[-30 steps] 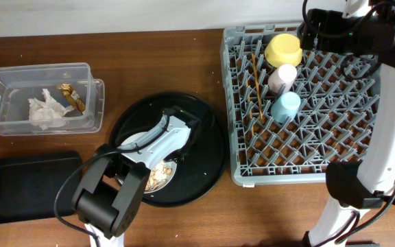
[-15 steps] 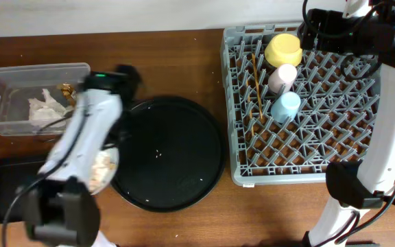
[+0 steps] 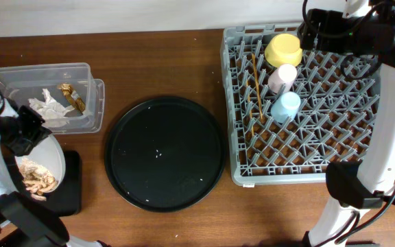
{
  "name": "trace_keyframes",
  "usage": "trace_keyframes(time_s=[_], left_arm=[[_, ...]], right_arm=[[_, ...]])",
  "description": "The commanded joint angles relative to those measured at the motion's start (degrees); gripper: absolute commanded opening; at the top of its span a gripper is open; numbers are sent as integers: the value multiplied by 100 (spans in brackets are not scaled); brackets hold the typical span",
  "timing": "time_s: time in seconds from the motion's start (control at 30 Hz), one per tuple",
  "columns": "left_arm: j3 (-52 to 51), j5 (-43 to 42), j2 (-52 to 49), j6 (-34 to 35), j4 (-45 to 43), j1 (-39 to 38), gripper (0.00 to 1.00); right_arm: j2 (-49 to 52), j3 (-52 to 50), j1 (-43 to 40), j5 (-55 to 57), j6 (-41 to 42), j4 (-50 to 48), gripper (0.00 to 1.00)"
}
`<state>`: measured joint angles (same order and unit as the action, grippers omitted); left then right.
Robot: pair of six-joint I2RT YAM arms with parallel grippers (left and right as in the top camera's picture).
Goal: Sort waste into correct bins and load items into the dishwasher rack
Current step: 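Lift the plate left and tip the scraps onto the small black tray, then set the empty white plate back on the round black tray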
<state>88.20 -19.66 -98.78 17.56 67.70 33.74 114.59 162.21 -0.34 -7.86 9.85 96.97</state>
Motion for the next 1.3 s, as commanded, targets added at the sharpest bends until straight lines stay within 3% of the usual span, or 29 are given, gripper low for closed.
trace_keyframes(time_s=[0.0, 0.17, 0.33, 0.5, 0.57, 0.67, 0.73, 0.83, 0.9, 0.97, 1.03, 1.1, 1.2, 1.27], left_arm=[[87, -1596, 98, -299, -105, 619, 2], [76, -3587, 98, -313, -17, 2031, 1], [70, -3735, 98, -313, 549, 3005, 1], [63, -3762, 98, -859, 564, 3056, 0], [42, -3847, 70, -1421, 356, 3040, 0], [-83, -4732, 35, -2024, 688, 3047, 0], [-85, -4848, 35, -2131, 715, 3056, 0], [-85, -5160, 35, -2229, 1130, 3064, 0], [-85, -5746, 94, -2983, 1958, 3060, 0], [-85, -5657, 352, -3641, 2527, 3056, 0], [-85, -5407, 737, -3657, 2896, 2994, 0], [-85, -5250, 1355, -3652, 2903, 2387, 0], [-85, -4889, 1945, -3624, 2715, 236, 0], [-85, -3829, 1941, -2608, 2127, -1338, 0]], right_arm=[[-11, 42, -7, -11, -61, 33, 98], [-11, 42, -7, -11, -61, 33, 98], [-11, 42, -7, -11, -61, 33, 98], [-11, 42, -7, -11, -61, 35, 98], [-11, 42, -7, -11, -61, 33, 98], [-11, 42, -7, -11, -61, 35, 98], [-11, 42, -7, -11, -61, 33, 98], [-11, 42, -7, -11, -61, 33, 98], [-11, 42, -7, -11, -61, 33, 98], [-11, 42, -7, -11, -61, 33, 98], [-11, 42, -7, -11, -61, 33, 98], [-11, 42, -7, -11, -61, 33, 98], [-11, 42, -7, -11, -61, 33, 98], [-11, 42, -7, -11, -61, 35, 98]])
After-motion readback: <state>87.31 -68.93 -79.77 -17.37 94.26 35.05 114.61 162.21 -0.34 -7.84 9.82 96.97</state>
